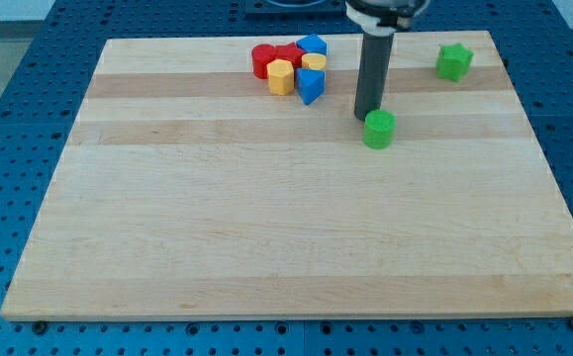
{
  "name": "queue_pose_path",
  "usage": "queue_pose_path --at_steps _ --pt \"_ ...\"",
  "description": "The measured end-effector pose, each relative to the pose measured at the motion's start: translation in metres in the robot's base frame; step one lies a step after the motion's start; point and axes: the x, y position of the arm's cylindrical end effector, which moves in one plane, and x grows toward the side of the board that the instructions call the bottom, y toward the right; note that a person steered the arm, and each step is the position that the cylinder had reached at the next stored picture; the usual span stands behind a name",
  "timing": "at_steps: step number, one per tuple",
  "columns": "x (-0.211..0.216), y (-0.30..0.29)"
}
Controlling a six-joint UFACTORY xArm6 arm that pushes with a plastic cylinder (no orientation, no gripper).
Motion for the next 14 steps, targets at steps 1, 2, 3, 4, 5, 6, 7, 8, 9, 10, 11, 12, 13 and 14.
queue_pose_path --at_steps 1,2,3,4,5,6,7,8,9,10,11,12,13,14 --pt "0.041 0.000" --pt "0.080 0.000" --pt "0.105 0.000" --pt "0.105 0.004" --pt "0.097 0.006" --pt "0.075 0.006" --pt "0.076 0.018" --pt "0.095 0.032" --pt "0.121 0.045" --pt "0.139 0.061" --pt "0.137 0.069" --pt "0.139 0.081" --pt "0.145 0.090" --pt "0.145 0.094"
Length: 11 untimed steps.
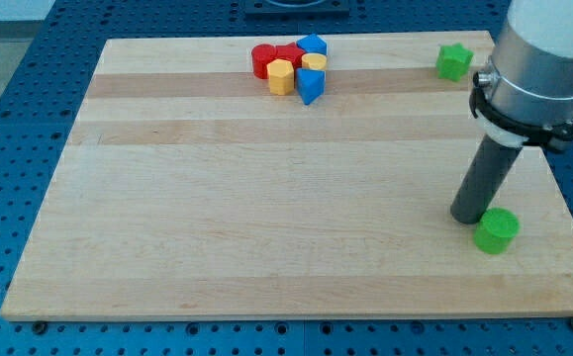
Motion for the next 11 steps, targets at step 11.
queue_pose_path --at_steps 11 --pt "0.022 0.043"
